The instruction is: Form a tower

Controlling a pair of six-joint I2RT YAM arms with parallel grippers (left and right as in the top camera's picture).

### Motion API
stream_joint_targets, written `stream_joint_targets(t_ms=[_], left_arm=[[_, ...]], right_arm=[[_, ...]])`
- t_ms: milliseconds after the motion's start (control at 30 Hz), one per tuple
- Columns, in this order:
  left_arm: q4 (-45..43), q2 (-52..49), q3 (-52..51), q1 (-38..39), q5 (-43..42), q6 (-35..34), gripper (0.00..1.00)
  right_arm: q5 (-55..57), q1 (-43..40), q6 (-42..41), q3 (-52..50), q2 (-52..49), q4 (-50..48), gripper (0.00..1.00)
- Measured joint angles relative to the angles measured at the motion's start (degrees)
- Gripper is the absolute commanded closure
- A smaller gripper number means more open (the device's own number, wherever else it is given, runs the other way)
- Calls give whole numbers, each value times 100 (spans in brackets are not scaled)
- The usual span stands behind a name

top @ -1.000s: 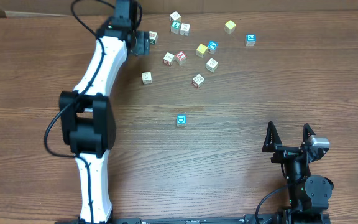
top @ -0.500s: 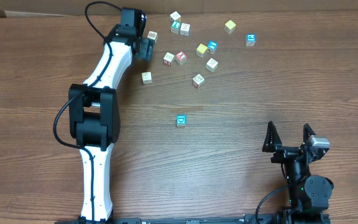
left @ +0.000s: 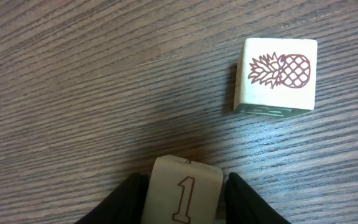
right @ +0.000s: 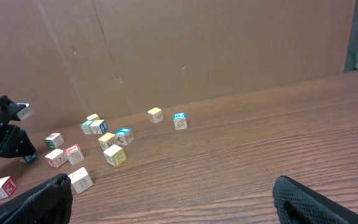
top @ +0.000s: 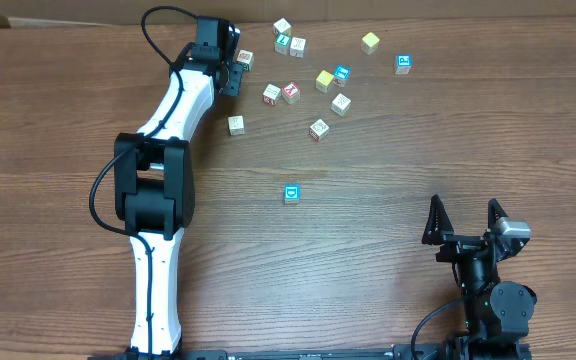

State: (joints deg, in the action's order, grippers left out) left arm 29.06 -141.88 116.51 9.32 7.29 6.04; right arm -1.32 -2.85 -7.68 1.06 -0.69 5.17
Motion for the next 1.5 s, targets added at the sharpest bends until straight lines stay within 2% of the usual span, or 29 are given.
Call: stream_joint_targets(t_ms=[133,233,267,500,767,1000,1100,1200,1400,1500], left_arm=[[0,0,0,0,-4,0,63],[0,0,0,0,-20,-4,50],[0,0,0,0,-20,-26,50],[-35,0,0,0,-26,-214,76],[2,0,15,0,-24,-273,78],[483,184,87,0,-26,-638,77],[977,621,85,0,-55,-953,77],[1687,1394,87,0,-157,-1353,79],[3257,3091,240,46,-570,-2184,76],[3906,3477,313,166,-660,-2542,89]], right_arm=[[2,0,0,0,0,-4,0],[2,0,4,0,0,-4,0],[2,0,4,0,0,-2,0],[0,0,2,0,0,0,0],[0,0,4,0,0,0,0],[2,0,7,0,0,0,0],[2,0,2,0,0,0,0],[2,0,4,0,0,-2,0],[2,0,2,0,0,2,0],[0,0,2,0,0,-2,0]])
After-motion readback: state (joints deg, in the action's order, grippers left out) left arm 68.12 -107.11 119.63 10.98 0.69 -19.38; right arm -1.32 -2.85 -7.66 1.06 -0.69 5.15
